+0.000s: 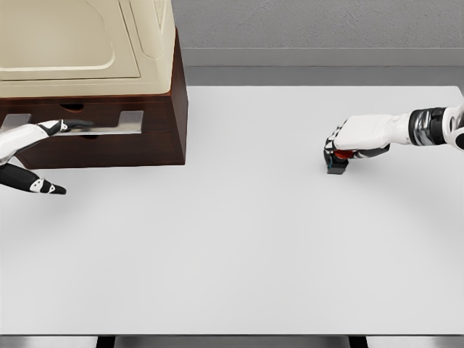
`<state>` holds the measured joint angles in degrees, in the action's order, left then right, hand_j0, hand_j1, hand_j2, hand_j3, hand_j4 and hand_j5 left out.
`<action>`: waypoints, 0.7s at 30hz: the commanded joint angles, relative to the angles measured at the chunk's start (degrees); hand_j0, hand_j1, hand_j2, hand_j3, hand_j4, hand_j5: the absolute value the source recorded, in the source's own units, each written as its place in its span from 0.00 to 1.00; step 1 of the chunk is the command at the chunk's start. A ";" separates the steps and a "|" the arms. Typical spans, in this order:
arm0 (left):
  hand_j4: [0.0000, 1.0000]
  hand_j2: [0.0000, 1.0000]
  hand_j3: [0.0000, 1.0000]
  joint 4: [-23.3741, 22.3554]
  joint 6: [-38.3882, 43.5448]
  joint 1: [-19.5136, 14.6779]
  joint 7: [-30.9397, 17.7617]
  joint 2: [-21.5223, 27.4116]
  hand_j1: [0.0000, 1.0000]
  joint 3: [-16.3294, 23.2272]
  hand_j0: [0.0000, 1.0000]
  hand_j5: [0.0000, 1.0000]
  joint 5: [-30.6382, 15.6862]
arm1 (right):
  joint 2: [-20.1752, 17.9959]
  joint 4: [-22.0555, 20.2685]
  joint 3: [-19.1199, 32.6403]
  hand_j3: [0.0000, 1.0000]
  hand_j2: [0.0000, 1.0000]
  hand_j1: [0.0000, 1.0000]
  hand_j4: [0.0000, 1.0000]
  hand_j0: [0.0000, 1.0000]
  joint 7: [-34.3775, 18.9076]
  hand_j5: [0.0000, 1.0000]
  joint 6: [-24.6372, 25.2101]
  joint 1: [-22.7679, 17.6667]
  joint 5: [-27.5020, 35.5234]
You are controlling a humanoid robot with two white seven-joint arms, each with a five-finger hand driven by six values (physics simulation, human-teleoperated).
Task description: Open the cabinet drawer with left arm, and place a switch into the drawer with right arm
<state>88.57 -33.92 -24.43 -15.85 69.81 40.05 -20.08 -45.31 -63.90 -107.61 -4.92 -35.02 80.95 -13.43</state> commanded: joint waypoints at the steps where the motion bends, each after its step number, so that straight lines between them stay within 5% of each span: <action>1: 1.00 1.00 1.00 -0.06 0.08 0.00 -0.50 0.16 1.00 0.03 1.00 1.00 -0.58 | 0.05 0.00 0.12 0.52 0.52 0.52 0.52 0.52 0.00 0.52 0.02 0.00 0.16; 21: 1.00 1.00 1.00 2.13 -0.62 0.09 -4.63 3.50 1.00 -0.15 1.00 1.00 -3.21 | -0.66 -1.93 3.81 0.49 0.49 0.49 0.49 0.49 1.06 0.49 0.02 -0.18 1.03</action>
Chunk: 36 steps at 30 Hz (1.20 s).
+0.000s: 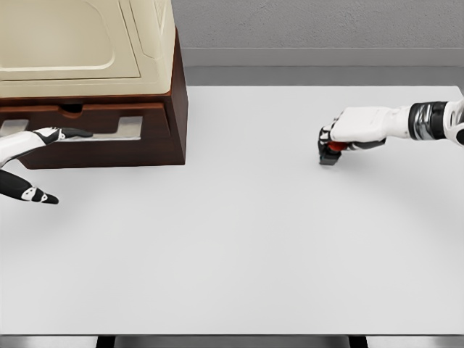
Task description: Open the cabinet drawer with left arm, and place a switch into the drawer with right arm
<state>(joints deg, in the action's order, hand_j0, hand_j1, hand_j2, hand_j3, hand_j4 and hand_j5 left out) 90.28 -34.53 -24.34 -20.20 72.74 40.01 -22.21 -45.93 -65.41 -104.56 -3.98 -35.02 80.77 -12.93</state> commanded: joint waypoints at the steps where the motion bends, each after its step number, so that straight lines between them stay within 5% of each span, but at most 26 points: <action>1: 1.00 1.00 1.00 0.78 -0.02 0.00 -0.27 0.65 1.00 -0.10 1.00 1.00 -1.16 | -0.04 -0.69 0.85 0.49 0.49 0.49 0.49 0.49 0.20 0.49 0.02 0.00 0.53; 18: 1.00 1.00 1.00 4.12 -0.47 0.97 -0.27 6.18 1.00 -0.19 1.00 1.00 -3.36 | -0.13 -9.21 4.80 0.49 0.49 0.49 0.49 0.49 0.81 0.49 0.02 0.61 1.85; 36: 1.00 1.00 1.00 0.43 -0.47 0.26 0.08 0.38 1.00 -0.28 1.00 1.00 -2.83 | 1.19 -11.41 7.79 0.49 0.49 0.49 0.49 0.49 0.90 0.49 0.02 2.02 4.84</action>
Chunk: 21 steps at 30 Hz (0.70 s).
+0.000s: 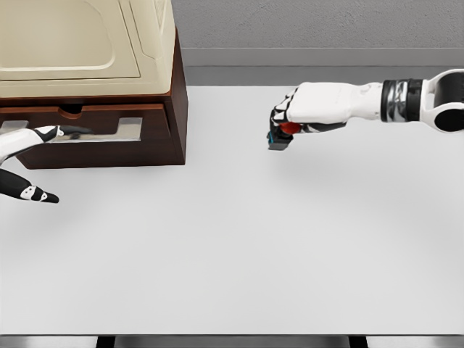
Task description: Open the cabinet drawer with left arm, and place a switch into the drawer with right arm
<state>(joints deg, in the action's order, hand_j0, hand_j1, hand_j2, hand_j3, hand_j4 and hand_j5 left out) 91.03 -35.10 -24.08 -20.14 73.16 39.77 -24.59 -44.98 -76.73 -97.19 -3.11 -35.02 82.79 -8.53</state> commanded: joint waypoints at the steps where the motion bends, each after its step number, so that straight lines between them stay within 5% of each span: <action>1: 1.00 1.00 1.00 -0.94 0.10 0.00 0.01 -0.20 1.00 -0.04 1.00 1.00 -0.46 | 0.25 -0.08 0.59 0.49 0.49 0.49 0.49 0.49 0.03 0.49 0.02 0.00 1.32; 21: 1.00 1.00 1.00 -2.52 0.10 0.35 -2.01 -0.91 1.00 0.14 1.00 1.00 -0.72 | 3.76 -1.49 2.00 0.49 0.49 0.49 0.49 0.49 0.03 0.49 0.02 2.81 3.61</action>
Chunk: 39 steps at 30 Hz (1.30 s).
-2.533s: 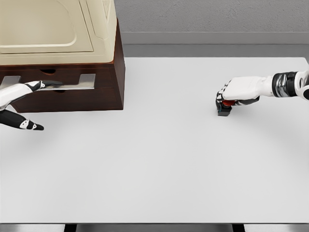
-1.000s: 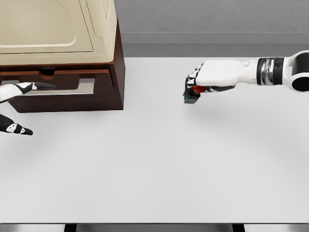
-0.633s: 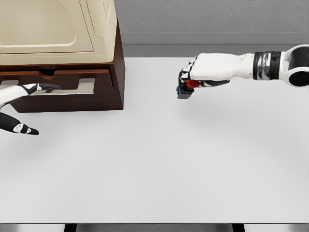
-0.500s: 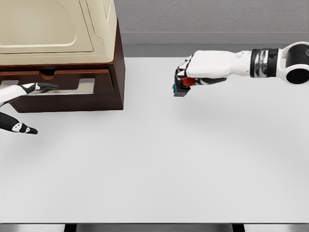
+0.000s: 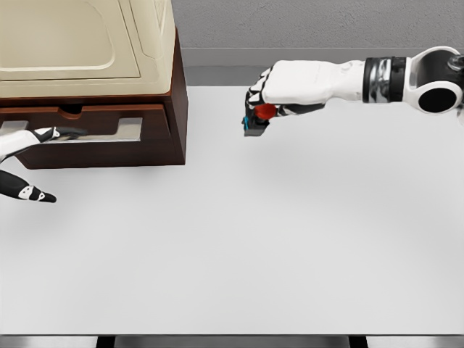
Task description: Open the cabinet drawer with left arm, and place a switch into the drawer with right arm
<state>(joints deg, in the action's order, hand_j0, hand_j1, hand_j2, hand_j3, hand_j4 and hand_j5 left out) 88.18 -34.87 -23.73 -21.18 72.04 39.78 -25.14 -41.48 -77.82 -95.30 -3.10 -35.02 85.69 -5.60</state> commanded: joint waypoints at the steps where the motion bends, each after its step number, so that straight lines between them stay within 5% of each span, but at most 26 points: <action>1: 1.00 1.00 1.00 0.77 -0.13 0.08 -0.97 0.30 1.00 0.13 1.00 1.00 -0.26 | 0.26 -0.84 0.11 0.49 0.49 0.49 0.49 0.49 0.02 0.49 0.02 0.09 0.68; 20: 1.00 1.00 1.00 6.04 -0.13 0.35 -3.95 5.84 1.00 0.13 1.00 1.00 -2.90 | 1.76 -1.54 0.64 0.49 0.49 0.49 0.49 0.49 0.02 0.49 0.02 1.49 3.22; 39: 1.00 1.00 1.00 1.12 0.07 -0.44 -3.60 1.09 1.00 -0.58 1.00 1.00 -2.46 | 3.78 -1.37 2.22 0.49 0.49 0.49 0.49 0.49 -0.06 0.49 0.02 2.02 3.66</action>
<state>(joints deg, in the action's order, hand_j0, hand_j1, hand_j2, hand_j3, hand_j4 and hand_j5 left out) 89.39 -34.99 -24.17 -24.67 73.31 39.22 -27.18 -37.84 -79.20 -93.51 -3.20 -35.03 87.71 -2.35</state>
